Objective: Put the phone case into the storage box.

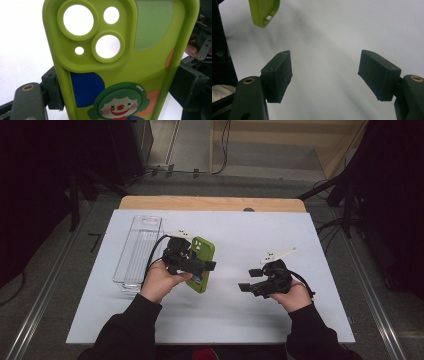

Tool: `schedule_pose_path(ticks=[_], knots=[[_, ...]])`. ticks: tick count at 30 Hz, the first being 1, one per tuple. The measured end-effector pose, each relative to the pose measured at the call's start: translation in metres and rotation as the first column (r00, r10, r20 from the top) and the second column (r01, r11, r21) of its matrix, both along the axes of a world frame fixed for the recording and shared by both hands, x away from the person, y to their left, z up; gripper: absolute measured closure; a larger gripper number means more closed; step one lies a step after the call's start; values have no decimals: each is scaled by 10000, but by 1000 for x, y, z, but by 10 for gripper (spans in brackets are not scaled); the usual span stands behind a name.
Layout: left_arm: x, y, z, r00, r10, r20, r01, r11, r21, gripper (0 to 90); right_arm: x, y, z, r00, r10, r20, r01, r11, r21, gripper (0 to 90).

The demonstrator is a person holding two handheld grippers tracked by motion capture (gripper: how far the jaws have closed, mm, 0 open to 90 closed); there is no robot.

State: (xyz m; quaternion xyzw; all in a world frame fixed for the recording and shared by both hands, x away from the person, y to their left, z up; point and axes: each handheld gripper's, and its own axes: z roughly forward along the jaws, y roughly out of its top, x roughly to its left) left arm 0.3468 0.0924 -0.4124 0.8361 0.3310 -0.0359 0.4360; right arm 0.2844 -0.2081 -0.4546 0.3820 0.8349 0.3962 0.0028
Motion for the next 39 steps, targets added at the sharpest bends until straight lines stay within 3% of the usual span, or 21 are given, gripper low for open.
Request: schedule_pose_path(ticks=[4,21,32,39], knots=[[0,0,1,10000,-81,2,81,10000,50,170,-5,-6,-3,9998,-14,-177,13,10000,-39,254],[2,8,10,9993,-348,-129,349,9993,125,170,-26,-22,-19,9995,-251,169,253,9996,-121,253],[4,20,21,9999,-47,-107,47,10000,18,170,-32,-34,-24,9958,-890,-196,878,9946,-554,253],[6,29,28,9997,214,97,-214,9997,77,170,-36,-36,-28,9952,-924,-328,903,9941,-608,253]])
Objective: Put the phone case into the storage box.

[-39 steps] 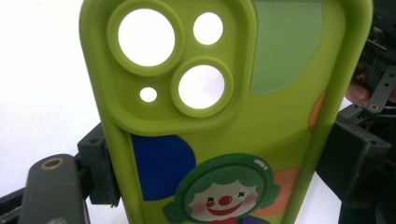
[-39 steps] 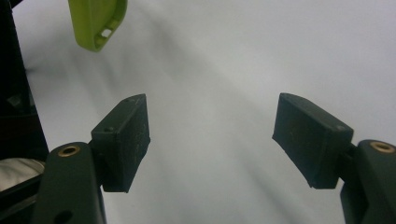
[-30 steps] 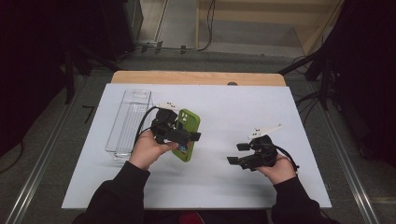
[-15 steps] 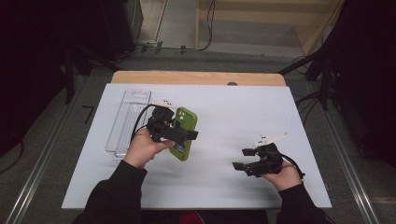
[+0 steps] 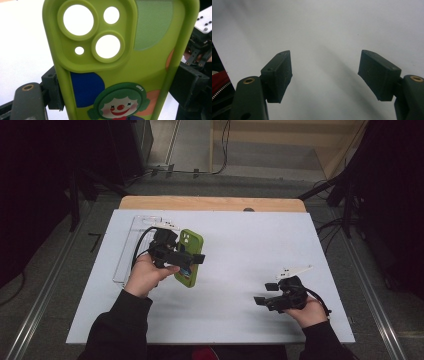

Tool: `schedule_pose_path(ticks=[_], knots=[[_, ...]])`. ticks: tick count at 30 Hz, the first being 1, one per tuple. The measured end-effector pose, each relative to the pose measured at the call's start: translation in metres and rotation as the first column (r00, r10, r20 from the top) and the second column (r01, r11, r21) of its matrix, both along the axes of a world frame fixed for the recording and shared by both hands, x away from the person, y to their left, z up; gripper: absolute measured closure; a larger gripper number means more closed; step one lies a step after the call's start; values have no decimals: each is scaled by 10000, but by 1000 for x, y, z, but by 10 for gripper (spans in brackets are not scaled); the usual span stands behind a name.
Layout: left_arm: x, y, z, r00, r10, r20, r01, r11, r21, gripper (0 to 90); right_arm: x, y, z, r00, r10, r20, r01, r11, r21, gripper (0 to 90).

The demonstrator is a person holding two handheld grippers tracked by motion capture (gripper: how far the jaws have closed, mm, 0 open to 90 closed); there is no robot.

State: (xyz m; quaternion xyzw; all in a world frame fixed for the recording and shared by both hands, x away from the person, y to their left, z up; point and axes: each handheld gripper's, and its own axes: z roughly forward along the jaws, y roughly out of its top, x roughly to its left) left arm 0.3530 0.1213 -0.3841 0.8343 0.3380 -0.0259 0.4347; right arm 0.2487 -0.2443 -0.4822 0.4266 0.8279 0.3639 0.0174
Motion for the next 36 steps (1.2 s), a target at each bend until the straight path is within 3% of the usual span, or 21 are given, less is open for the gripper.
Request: schedule_pose_path(ticks=[17,22,36], knots=[[4,27,18,9965,815,178,-814,9967,-79,170,0,-1,-2,9999,-161,-47,161,9999,48,253],[5,32,22,9930,1176,83,-1175,9930,-104,170,0,-1,-2,9999,-45,-129,46,10000,79,253],[5,48,31,9830,1799,366,-1800,9837,-5,170,0,0,-1,9999,-67,-132,69,9999,152,253]])
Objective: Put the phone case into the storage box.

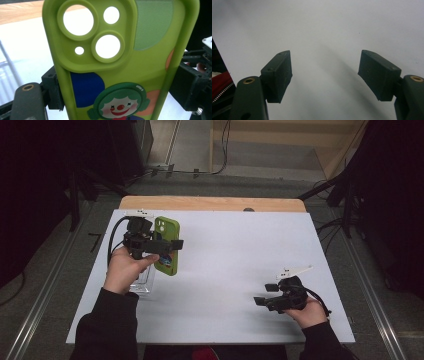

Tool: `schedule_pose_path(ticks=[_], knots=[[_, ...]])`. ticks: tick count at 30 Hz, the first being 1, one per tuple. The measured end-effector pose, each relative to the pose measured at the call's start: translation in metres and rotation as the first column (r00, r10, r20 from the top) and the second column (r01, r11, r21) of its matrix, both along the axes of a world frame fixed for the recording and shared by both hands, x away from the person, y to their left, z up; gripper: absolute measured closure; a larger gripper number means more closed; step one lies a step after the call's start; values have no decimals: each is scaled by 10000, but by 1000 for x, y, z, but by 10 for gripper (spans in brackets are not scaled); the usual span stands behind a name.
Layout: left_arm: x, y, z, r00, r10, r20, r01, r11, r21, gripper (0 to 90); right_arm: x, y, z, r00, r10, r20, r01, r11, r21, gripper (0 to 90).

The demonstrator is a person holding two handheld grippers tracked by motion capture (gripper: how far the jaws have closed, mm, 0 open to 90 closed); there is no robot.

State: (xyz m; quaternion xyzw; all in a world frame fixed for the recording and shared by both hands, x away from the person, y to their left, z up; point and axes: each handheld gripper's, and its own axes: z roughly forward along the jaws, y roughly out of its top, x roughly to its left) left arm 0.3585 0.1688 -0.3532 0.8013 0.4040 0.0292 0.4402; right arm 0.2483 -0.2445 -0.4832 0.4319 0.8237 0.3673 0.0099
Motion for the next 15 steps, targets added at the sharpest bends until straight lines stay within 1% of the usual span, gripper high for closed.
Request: schedule_pose_path(ticks=[2,9,15], knots=[[0,4,2,9999,92,55,-93,10000,23,170,0,0,0,10000,7,6,-7,10000,12,253],[1,18,7,9988,453,162,-452,9989,-87,171,0,0,0,10000,48,28,-49,10000,41,253],[1,29,11,9960,841,284,-840,9964,-68,170,0,0,1,10000,45,12,-45,10000,74,253]])
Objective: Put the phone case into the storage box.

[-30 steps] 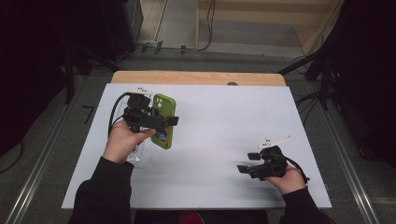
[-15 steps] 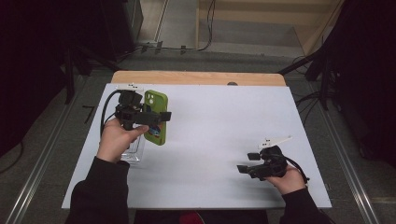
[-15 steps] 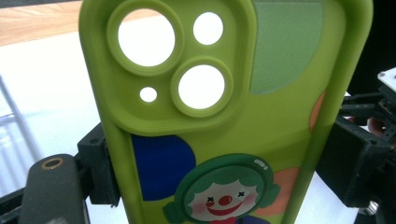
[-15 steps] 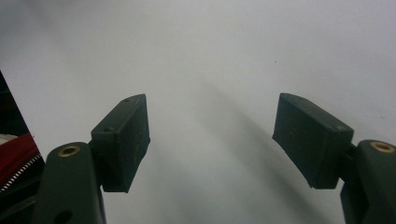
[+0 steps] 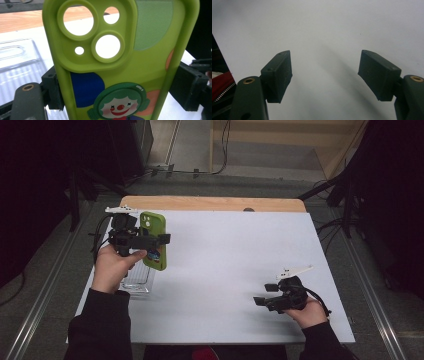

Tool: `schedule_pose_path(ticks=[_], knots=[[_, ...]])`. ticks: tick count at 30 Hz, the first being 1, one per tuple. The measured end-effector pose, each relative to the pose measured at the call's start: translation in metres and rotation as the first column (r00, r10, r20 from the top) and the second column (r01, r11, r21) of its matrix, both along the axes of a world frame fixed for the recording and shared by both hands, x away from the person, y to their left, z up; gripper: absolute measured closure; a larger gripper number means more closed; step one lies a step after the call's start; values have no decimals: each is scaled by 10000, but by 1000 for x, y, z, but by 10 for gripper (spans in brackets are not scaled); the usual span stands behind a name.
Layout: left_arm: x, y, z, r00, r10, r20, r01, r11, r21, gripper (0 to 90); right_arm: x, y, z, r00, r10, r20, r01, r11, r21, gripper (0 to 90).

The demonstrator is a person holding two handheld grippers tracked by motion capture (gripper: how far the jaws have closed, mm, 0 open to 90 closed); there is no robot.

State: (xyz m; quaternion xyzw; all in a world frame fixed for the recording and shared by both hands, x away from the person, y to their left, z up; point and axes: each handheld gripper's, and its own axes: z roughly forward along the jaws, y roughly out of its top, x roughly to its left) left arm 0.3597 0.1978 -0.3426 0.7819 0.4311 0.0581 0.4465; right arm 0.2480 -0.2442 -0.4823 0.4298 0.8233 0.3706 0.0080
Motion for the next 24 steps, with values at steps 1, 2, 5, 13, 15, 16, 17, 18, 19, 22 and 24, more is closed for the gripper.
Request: schedule_pose_path(ticks=[1,2,5,13,15,16,17,18,19,22,24], knots=[[0,2,1,9999,94,43,-94,10000,19,170,0,0,0,10000,-5,-10,5,10000,11,253],[0,4,1,9998,192,63,-192,9998,17,170,0,0,0,10000,-17,-5,17,10000,11,253],[1,10,2,9990,430,119,-431,9991,27,170,0,0,1,10000,-21,18,21,10000,33,253],[3,23,2,9949,984,201,-986,9951,60,170,0,0,1,10000,33,25,-34,10000,56,253],[4,26,2,9942,1061,204,-1062,9943,45,170,0,1,1,10000,41,34,-41,10000,53,253],[4,27,2,9934,1127,204,-1129,9936,70,170,0,1,1,10000,43,35,-43,10000,60,253],[4,28,1,9927,1180,235,-1182,9930,66,170,0,1,1,10000,45,38,-45,10000,62,253],[5,29,1,9925,1200,247,-1202,9927,65,170,0,1,1,10000,50,53,-51,10000,54,253],[5,29,0,9919,1234,287,-1236,9923,49,170,0,1,1,10000,59,45,-59,10000,49,253],[7,32,-2,9896,1374,415,-1379,9904,94,170,0,1,1,10000,20,57,-20,10000,60,253],[8,34,-3,9875,1518,429,-1521,9884,25,170,0,1,1,10000,8,55,-8,10000,86,253]])
